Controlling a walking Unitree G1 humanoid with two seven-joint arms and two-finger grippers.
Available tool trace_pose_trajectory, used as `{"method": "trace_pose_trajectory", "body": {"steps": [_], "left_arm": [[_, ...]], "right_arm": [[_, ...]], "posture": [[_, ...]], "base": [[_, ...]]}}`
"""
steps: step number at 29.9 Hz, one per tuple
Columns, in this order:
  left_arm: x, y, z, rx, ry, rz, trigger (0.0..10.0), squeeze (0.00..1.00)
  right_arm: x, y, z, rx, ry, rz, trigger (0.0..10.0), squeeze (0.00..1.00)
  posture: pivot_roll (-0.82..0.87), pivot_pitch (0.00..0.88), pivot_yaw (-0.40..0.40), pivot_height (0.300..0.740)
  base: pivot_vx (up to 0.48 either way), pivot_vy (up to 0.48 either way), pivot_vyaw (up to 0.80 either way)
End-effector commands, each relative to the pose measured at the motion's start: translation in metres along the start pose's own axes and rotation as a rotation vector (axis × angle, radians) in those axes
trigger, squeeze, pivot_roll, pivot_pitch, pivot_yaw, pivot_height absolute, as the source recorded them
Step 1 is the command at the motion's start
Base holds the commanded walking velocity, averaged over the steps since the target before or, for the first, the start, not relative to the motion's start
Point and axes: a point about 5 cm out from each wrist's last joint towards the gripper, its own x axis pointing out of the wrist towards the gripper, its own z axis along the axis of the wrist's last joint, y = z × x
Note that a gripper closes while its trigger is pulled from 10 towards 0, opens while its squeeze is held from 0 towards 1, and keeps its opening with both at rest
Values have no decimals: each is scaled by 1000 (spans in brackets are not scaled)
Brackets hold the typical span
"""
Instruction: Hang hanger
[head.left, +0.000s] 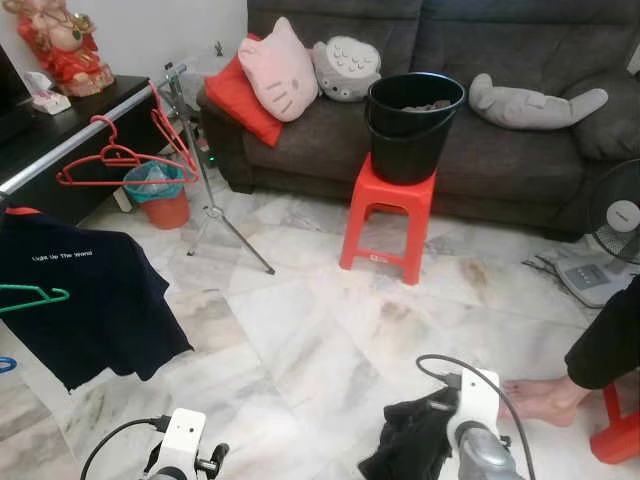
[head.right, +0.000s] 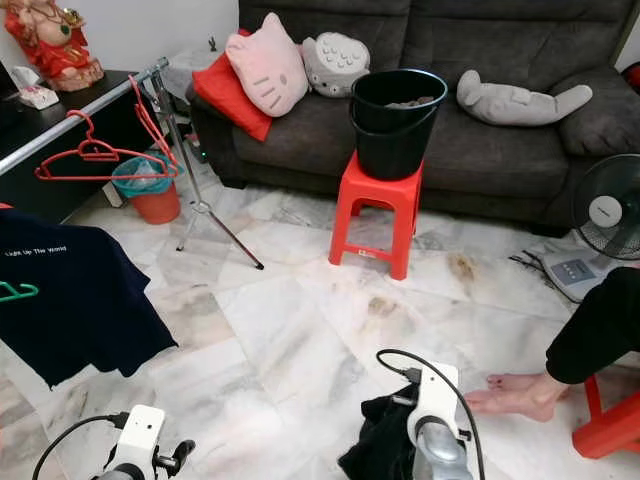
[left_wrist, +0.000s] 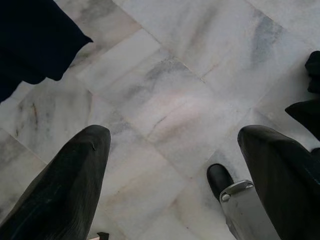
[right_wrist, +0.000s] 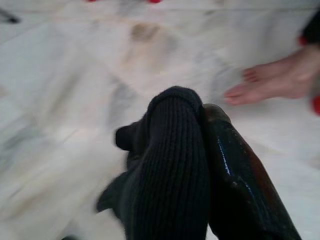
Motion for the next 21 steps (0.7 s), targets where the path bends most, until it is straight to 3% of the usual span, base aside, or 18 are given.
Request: {"method": "trace_pose_trajectory", "body": {"steps": [1, 4, 10, 13, 21], "left_arm": [[-1, 2, -4, 12, 21, 1, 10000, 0], [-2, 2, -6, 13, 33, 3, 10000, 0], [-2, 1, -8, 12, 42, 1, 10000, 0], [-2, 0, -9, 12, 45, -1, 10000, 0], [-4, 3, -11, 14, 58, 6, 10000, 0]], "right_arm": [[5, -28, 21, 0, -97, -186, 10000, 0], [5, -48, 31, 41, -151, -298, 10000, 0], [3, -57, 32, 17, -184, -342, 10000, 0], [2, -54, 28, 4, -176, -325, 10000, 0], [2, -46, 30, -26, -206, -316, 10000, 0]], "posture": [[-67, 0, 42, 740], [-72, 0, 43, 740], [-81, 0, 42, 740], [-81, 0, 42, 740], [-77, 0, 43, 740]], "base": [[0, 0, 0], [0, 0, 0], [0, 0, 0], [0, 0, 0], [0, 0, 772]]}}
